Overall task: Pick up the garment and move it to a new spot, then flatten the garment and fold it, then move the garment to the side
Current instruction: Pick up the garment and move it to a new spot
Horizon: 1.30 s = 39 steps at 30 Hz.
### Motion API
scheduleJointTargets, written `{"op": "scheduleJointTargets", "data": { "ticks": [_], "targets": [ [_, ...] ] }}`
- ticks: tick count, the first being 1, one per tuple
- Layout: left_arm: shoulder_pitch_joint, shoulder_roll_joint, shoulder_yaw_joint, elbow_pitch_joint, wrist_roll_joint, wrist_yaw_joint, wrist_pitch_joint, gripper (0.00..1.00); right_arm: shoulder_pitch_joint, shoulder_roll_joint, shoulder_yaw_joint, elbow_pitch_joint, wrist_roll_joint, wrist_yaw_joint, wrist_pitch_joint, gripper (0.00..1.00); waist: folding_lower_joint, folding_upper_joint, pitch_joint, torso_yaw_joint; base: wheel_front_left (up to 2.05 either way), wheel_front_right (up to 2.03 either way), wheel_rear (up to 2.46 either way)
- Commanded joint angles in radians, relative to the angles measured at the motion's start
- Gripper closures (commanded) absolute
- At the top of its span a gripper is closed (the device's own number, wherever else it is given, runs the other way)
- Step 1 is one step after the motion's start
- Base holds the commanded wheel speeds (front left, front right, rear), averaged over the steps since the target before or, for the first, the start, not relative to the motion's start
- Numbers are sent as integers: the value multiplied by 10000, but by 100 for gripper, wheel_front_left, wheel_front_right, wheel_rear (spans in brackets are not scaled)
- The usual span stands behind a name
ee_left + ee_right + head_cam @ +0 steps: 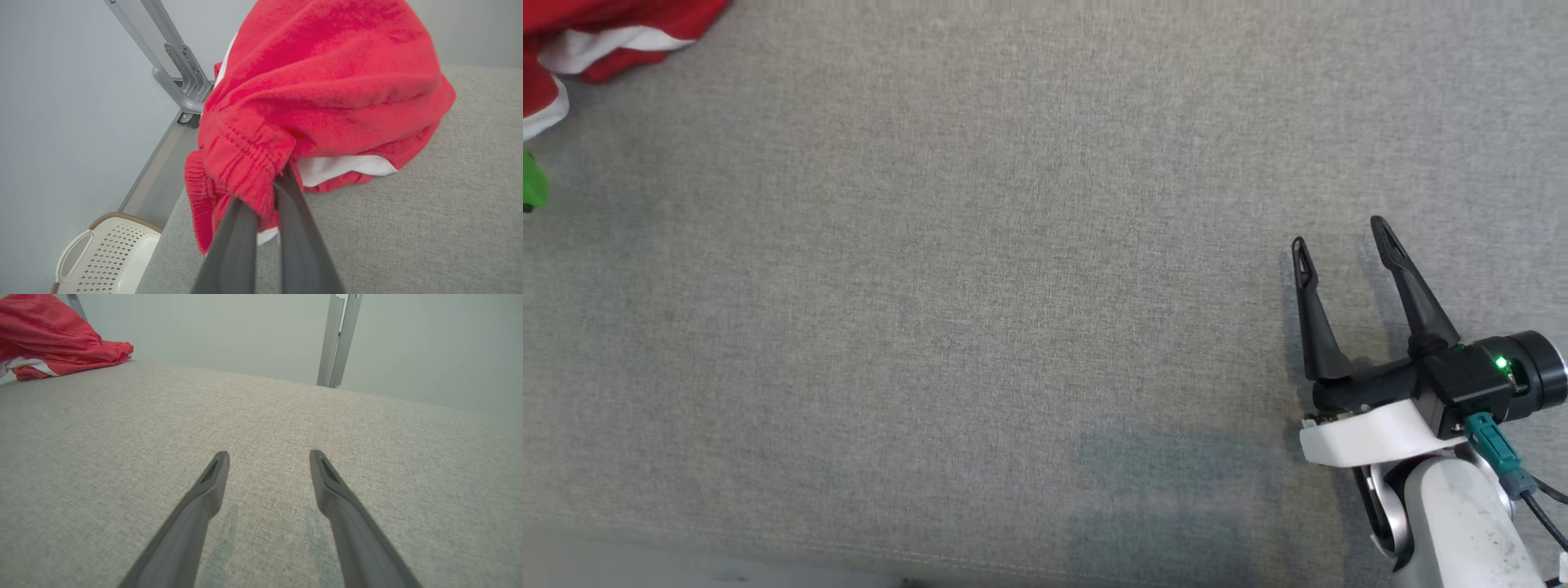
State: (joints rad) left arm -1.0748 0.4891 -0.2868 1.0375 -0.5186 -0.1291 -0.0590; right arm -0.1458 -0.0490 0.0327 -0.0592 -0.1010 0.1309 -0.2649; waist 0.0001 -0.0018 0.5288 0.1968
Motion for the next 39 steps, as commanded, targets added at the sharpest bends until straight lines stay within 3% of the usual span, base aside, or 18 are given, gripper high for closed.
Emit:
{"op": "scheduleJointTargets", "data": {
  "ticks": [1, 11, 23, 30, 38, 39],
  "targets": [
    [-97, 72, -66, -23, -62, -10, -28, 100, -64, -25, 21, 62, 95, -3, 2, 0, -1, 18, -555, -58, 0, 0, 0],
    [-431, 693, -700, -802, -57, -10, 12, 100, 280, -22, 285, 598, 881, -3, -3, 0, -1, 18, -2490, -377, 0, 0, 0],
    [-368, 363, -2252, -3835, -182, -11, 1060, 100, 978, -22, 98, 1011, 1709, -3, -3, 0, -1, 18, -4573, -1413, 0, 0, 0],
    [30, -31, -2934, -6143, -335, 97, 2037, 100, 1314, -24, -174, 1069, 1807, -3, -3, 0, -1, 18, -5043, -2224, 0, 0, 0],
    [929, -833, -3347, -8128, -677, 801, 2663, 100, 1455, -22, -515, 1012, 1847, -3, -3, 0, -1, 18, -5007, -2943, 0, 0, 0],
    [1299, -1161, -3456, -8420, -811, 1013, 2622, 100, 1422, -22, -563, 994, 1856, -3, -3, 0, -1, 18, -4869, -3099, 0, 0, 0]
  ]
}}
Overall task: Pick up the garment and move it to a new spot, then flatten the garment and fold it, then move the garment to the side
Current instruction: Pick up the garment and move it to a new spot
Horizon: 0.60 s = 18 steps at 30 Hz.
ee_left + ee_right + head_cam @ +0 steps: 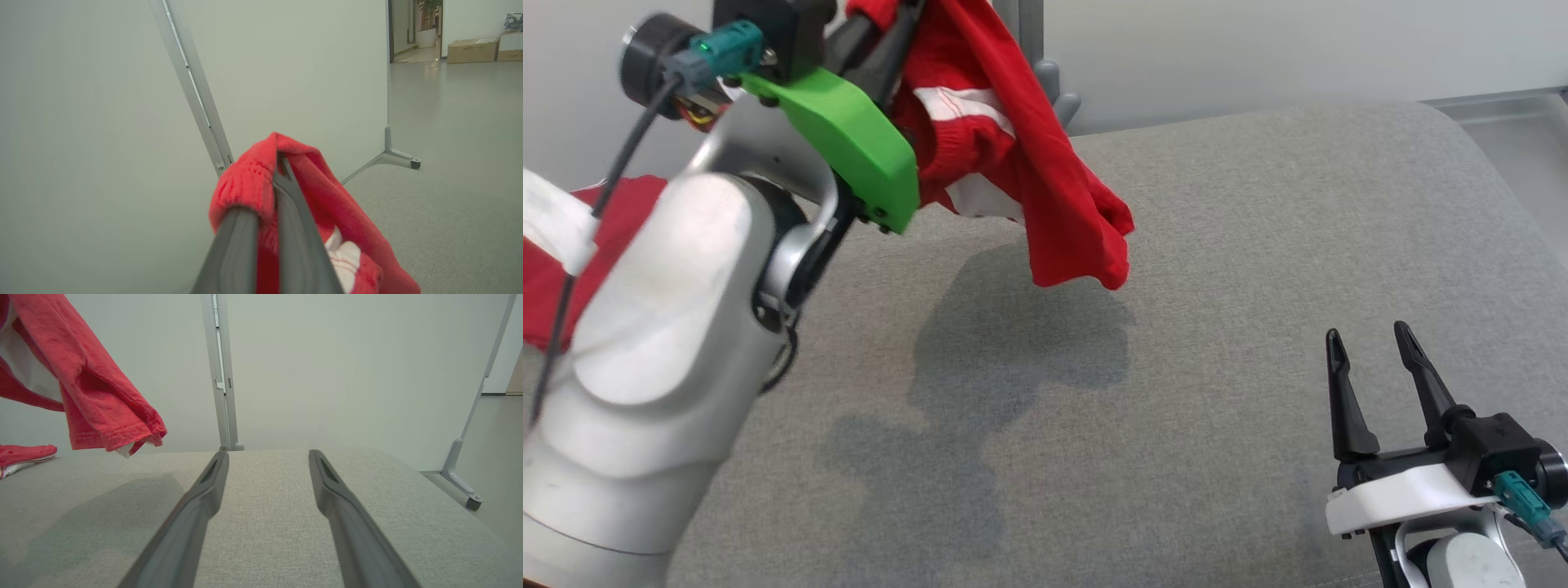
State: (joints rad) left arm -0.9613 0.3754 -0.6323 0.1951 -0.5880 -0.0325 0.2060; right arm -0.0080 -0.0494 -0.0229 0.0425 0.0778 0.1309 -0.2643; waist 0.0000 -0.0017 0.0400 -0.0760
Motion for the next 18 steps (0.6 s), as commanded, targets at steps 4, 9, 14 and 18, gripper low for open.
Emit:
{"op": "scheduleJointTargets", "data": {
  "ticks": [4, 9, 14, 18],
  "targets": [
    [1120, -985, -130, 174, -347, 498, -899, 100, -124, -17, 38, -73, 117, -3, -9, 0, 0, 17, 386, -634, 0, 0, 0],
    [2052, -1794, -253, 2088, -533, 597, -2192, 100, -396, -17, 319, -114, 270, -3, -9, 0, 0, 17, 967, -1012, 0, 0, 0],
    [2234, -2044, -187, 4307, -487, 495, -3257, 100, -603, -19, 301, -115, 344, -3, -8, 0, 0, 17, 1487, -1202, 0, 0, 0],
    [2005, -2022, -57, 5744, -408, 547, -3943, 100, -653, -19, 274, -91, 363, -3, -8, 0, 0, 17, 1687, -1198, 0, 0, 0]
  ]
}}
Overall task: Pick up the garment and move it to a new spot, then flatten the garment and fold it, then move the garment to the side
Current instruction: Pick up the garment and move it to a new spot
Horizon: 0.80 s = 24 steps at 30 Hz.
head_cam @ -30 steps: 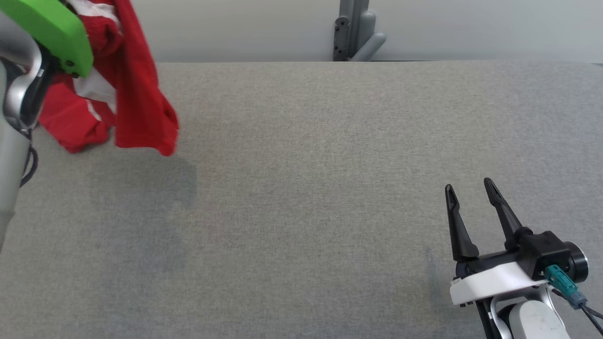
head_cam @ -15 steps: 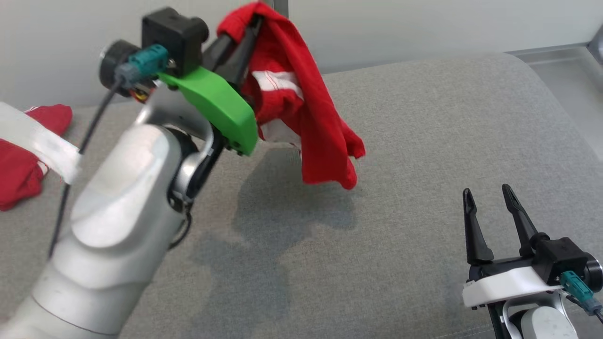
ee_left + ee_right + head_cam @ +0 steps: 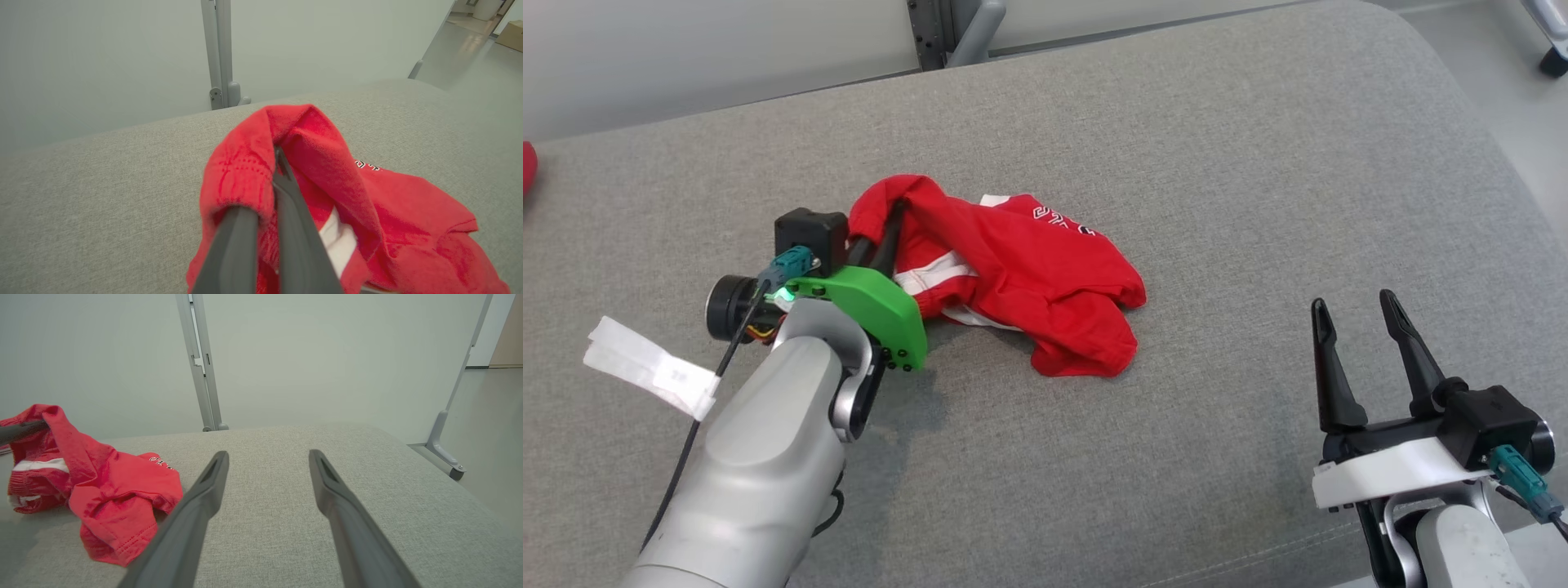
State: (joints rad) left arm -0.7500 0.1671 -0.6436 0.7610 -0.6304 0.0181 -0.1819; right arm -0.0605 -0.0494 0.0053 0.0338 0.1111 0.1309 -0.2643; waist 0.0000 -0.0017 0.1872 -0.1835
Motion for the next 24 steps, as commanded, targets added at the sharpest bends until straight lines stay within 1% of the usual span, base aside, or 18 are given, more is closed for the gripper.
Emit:
{"op": "scheduleJointTargets", "data": {
  "ticks": [1, 4, 8, 9, 10, 11, 13, 18, 24],
  "targets": [
    [-155, 75, 98, 432, 0, 54, -150, 100, -122, -19, 6, 5, 31, -3, -8, 0, 0, 17, 239, -118, 0, 0, 0],
    [-262, 97, 227, 1350, -111, 75, -330, 100, -187, -19, 68, 34, 49, -3, -8, 0, 0, 17, 275, -80, 0, 0, 0],
    [-265, 49, 330, 2236, -188, 22, -520, 100, -197, -19, 82, 76, 26, -3, -8, 0, 0, 17, 209, 67, 0, 0, 0],
    [-245, 23, 337, 2408, -184, 7, -579, 86, -183, -20, 77, 88, 13, -3, -8, 0, 0, 17, 177, 116, 0, 0, 0],
    [-199, -7, 350, 2550, -204, -26, -610, 74, -158, -20, 61, 103, -5, -3, -8, 0, 0, 17, 138, 166, 0, 0, 0],
    [-155, -33, 384, 2676, -234, -73, -665, 60, -131, -20, 55, 116, -19, -3, -8, 0, 0, 17, 99, 216, 0, 0, 0],
    [-70, -52, 436, 2833, -230, -106, -752, 0, -83, -19, 43, 130, -45, -3, -8, 0, 0, 17, 9, 324, 0, 0, 0],
    [142, -160, 597, 2863, -273, -351, -842, 0, 18, -20, -8, 190, -134, -3, -8, 0, 0, 17, -338, 621, 0, 0, 0],
    [730, -48, 902, 2094, 5, -529, -828, 0, 172, -20, -16, 250, -207, -3, -8, 0, 0, 17, -782, 933, 0, 0, 0]
  ]
}}
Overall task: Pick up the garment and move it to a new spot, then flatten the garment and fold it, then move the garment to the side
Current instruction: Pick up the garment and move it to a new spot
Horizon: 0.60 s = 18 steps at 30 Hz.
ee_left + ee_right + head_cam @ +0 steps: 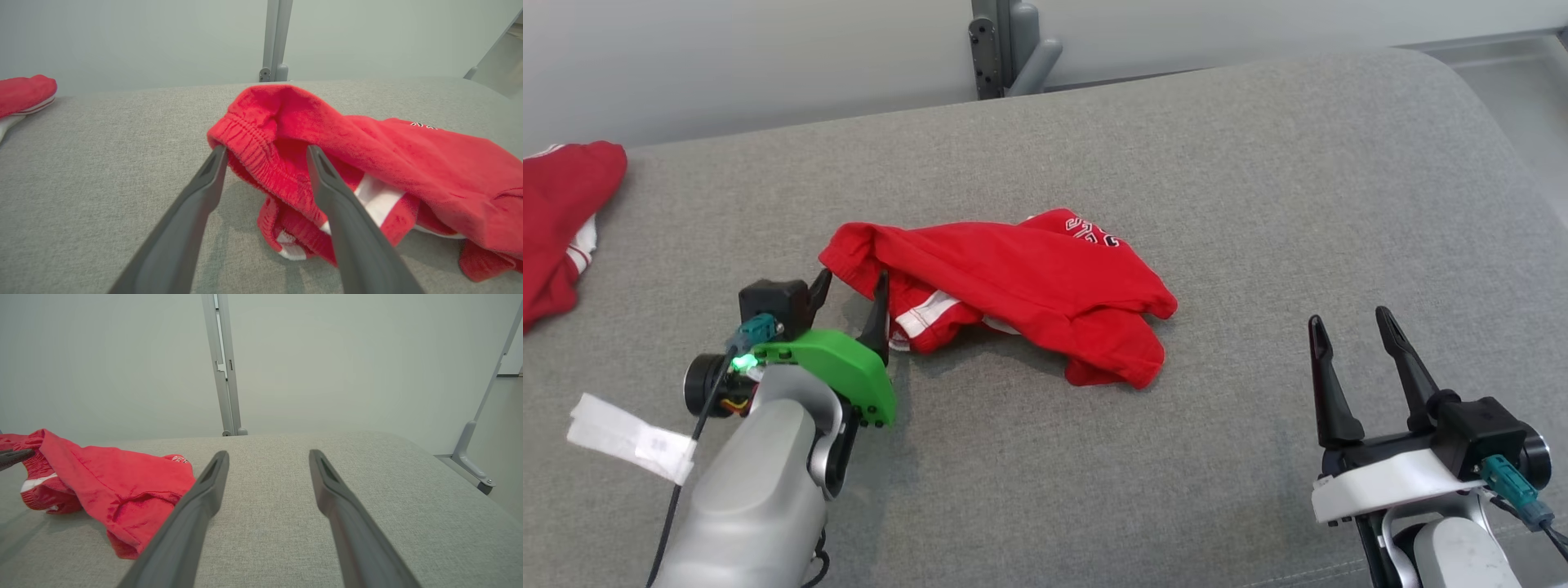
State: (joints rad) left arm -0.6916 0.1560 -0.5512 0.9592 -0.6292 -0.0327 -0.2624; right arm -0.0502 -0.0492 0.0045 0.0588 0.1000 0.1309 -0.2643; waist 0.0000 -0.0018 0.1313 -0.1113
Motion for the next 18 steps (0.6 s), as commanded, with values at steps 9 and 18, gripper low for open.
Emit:
{"op": "scheduleJointTargets", "data": {
  "ticks": [9, 18],
  "targets": [
    [2163, 308, 846, -2246, 806, 157, -28, 0, 383, -22, -40, 101, -126, -3, -8, 0, 0, 18, -939, 685, 0, 0, 0],
    [4608, 146, 2233, -5210, 1812, 637, -18, 0, 544, -22, 116, 187, -160, -3, -8, 0, 0, 18, -1235, 912, 0, 0, 0]
  ]
}}
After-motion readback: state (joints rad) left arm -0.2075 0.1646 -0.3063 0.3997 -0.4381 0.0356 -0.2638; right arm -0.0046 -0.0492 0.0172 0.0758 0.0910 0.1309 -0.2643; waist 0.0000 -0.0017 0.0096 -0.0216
